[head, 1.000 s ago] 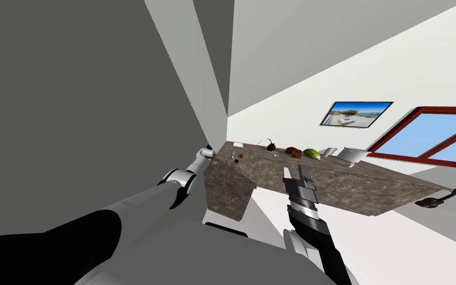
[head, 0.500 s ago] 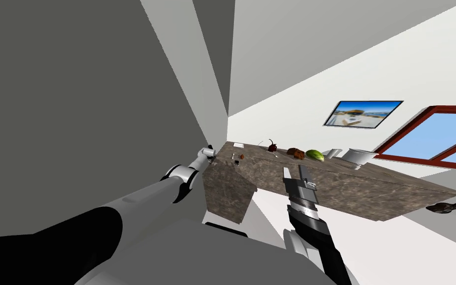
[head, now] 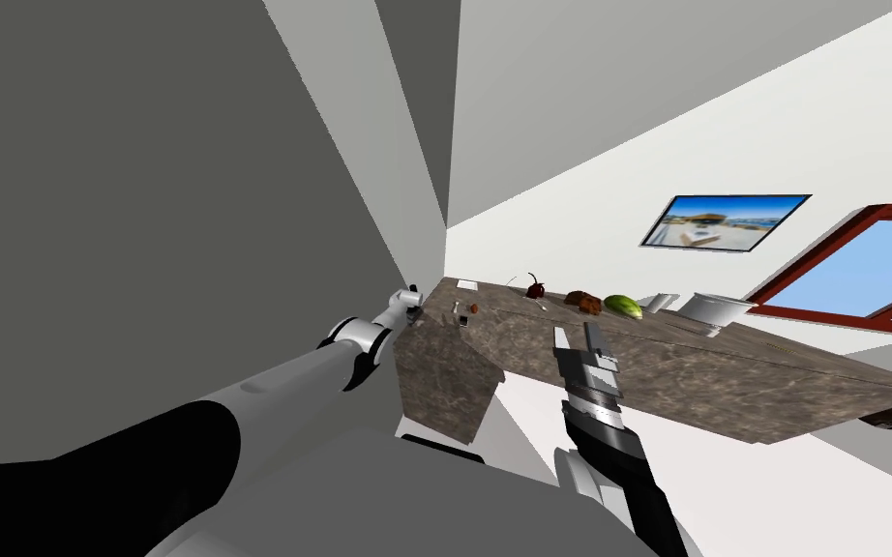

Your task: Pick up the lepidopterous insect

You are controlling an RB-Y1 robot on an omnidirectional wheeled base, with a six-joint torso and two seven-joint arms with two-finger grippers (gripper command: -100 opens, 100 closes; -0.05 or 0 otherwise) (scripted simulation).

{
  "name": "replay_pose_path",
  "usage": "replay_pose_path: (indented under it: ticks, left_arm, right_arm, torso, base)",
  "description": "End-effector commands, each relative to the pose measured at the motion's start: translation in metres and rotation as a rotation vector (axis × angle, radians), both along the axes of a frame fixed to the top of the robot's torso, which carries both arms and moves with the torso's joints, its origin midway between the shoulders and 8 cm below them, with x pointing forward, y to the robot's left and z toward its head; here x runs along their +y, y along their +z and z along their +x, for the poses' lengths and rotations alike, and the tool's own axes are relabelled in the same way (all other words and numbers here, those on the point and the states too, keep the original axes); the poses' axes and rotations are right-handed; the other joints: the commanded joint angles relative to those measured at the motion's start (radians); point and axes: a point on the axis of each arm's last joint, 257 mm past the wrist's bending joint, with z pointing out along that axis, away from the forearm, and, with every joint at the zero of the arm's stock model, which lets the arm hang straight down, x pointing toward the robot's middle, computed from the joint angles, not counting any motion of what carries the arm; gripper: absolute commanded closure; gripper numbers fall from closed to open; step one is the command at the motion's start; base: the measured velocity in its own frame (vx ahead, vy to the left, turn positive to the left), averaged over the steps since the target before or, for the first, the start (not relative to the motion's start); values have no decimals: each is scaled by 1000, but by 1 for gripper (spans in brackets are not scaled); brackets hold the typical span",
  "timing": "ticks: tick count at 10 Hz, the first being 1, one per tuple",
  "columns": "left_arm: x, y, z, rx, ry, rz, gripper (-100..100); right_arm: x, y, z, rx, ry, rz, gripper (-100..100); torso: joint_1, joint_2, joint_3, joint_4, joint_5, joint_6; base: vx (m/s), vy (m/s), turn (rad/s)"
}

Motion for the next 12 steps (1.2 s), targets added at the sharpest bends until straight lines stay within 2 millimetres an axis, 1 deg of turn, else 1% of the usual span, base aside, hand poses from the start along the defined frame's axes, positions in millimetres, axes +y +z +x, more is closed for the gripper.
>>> replay_pose_path:
  ticks: [1, 3, 5, 8, 9, 10, 11, 12]
  left_arm:
    - [-5, -8, -14, 67, -9, -2, -100]
    - [-4, -10, -16, 73, -7, -2, -100]
    - [-10, -20, -34, 154, -18, -5, -100]
    - [-10, -20, -35, 157, -18, -5, -100]
    - [-10, -21, -36, 158, -18, -5, 0]
    - [-9, -35, -40, 158, -14, -5, -100]
    - [-9, -42, -42, 158, -12, -6, -100]
    - [-10, -37, -41, 158, -14, -5, -100]
  right_arm:
    - [0, 0, 0, 0, 0, 0, 0]
    - [0, 0, 0, 0, 0, 0, 0]
    - [0, 0, 0, 0, 0, 0, 0]
    - [0, 0, 0, 0, 0, 0, 0]
    - [0, 0, 0, 0, 0, 0, 0]
    - [0, 0, 0, 0, 0, 0, 0]
    - [0, 0, 0, 0, 0, 0, 0]
    - [0, 0, 0, 0, 0, 0, 0]
  torso:
    - [0, 0, 0, 0, 0, 0]
    - [0, 1, 0, 0, 0, 0]
    - [0, 2, 1, 1, 0, 0]
    - [0, 2, 1, 0, 0, 0]
    - [0, 3, 2, 1, 0, 0]
    - [1, 3, 2, 1, 0, 0]
    - [1, 2, 1, 0, 0, 0]
    - [2, 1, 1, 0, 1, 0]
  base:
    - [55, -10, 27]
    - [28, -9, 2]
    - [39, -5, 19]
    - [28, -11, 5]
    - [0, 0, 0]
    - [31, 9, -33]
    - [47, 22, -29]
    - [20, 11, -3]
